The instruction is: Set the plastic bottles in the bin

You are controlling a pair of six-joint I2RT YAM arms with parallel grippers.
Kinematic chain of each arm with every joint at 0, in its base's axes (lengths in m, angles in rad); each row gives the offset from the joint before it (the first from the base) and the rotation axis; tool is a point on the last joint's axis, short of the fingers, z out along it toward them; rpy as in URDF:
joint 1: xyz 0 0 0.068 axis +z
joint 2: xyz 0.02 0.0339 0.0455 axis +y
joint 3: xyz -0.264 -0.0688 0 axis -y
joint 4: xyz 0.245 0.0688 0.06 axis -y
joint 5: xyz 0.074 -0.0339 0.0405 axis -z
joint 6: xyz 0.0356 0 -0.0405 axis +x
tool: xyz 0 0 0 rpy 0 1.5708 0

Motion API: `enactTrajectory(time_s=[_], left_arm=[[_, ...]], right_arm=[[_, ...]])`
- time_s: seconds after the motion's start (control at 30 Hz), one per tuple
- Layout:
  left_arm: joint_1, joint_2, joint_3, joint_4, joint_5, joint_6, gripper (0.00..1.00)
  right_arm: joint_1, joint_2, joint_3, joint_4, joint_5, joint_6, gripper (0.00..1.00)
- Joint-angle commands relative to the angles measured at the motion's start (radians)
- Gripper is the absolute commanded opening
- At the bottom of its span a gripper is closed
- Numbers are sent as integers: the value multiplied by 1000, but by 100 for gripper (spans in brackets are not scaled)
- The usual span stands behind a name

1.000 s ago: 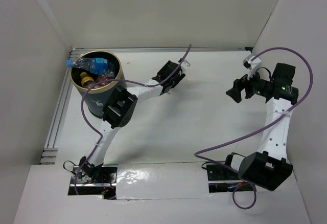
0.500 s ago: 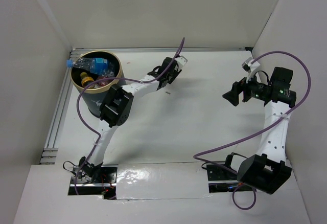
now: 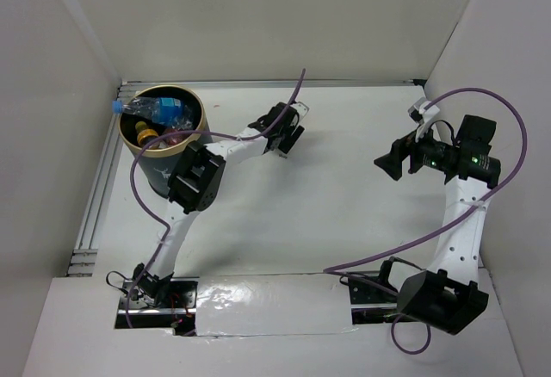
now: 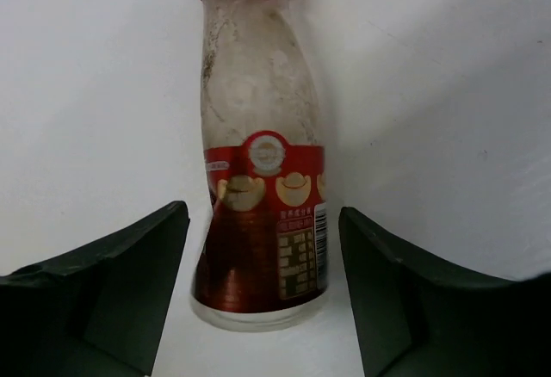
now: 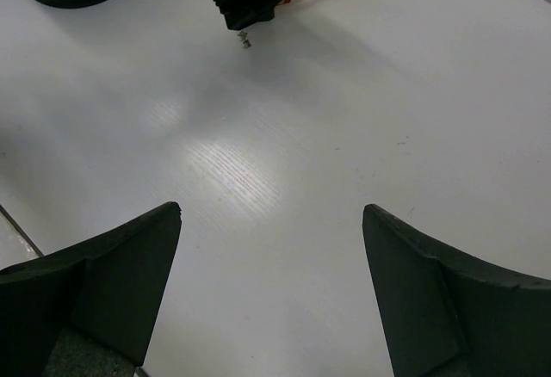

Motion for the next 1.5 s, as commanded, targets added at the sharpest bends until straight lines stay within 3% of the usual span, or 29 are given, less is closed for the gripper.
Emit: enactTrajectory(time_s=[0.0,0.2,0.27,0.3,0.33,0.4,0.47,0.5,0.57,0.67,0.7,0.8,0.93,1.17,1.37,1.43,1.47], left_arm=[[2,10,8,-92,-36,-32,84],[2,89,129,-193,-40,-42,85],[2,89,129,-204,-26,-52,77],[2,89,105,-204,-16,-64,71],[2,89,91,-204,-16,-80,54],[2,38,41,-204,5,-107,34],[2,-14,30,-204,17,-129,28],[2,-47,21,-204,17,-144,14],[2,-181,-2,-204,45,-189,0],[2,-343,-30,-204,85,-235,0],[2,-456,-44,-204,85,-258,0],[31,-618,-117,-204,66,-310,0],[161,-872,-246,-227,76,-354,0],[396,-1025,-438,-272,135,-367,0],[458,-1069,-521,-281,149,-401,2],[458,-1083,-532,-281,140,-410,14],[467,-1095,-532,-281,140,-410,41]], right_arm=[[-6,-31,-9,-13,-35,3,93],[3,-40,-9,-23,-35,3,93],[3,-50,-9,-23,-35,-8,93],[3,-50,0,-33,-35,-8,93],[3,-50,0,-33,-35,-17,93],[3,-50,-14,-33,-35,-17,93],[3,-50,-14,-33,-35,-17,91],[3,-50,-40,-20,-44,-17,89],[14,-59,-63,-6,-44,-38,72],[37,-59,-104,-6,-44,-104,43],[46,-59,-130,3,-33,-105,27],[79,-59,-177,60,-10,-105,20],[124,-68,-259,152,-1,-80,66],[165,-34,-292,258,-1,-8,65],[184,-11,-283,283,18,12,65],[184,-11,-273,272,18,3,69],[184,-11,-273,263,28,3,75]])
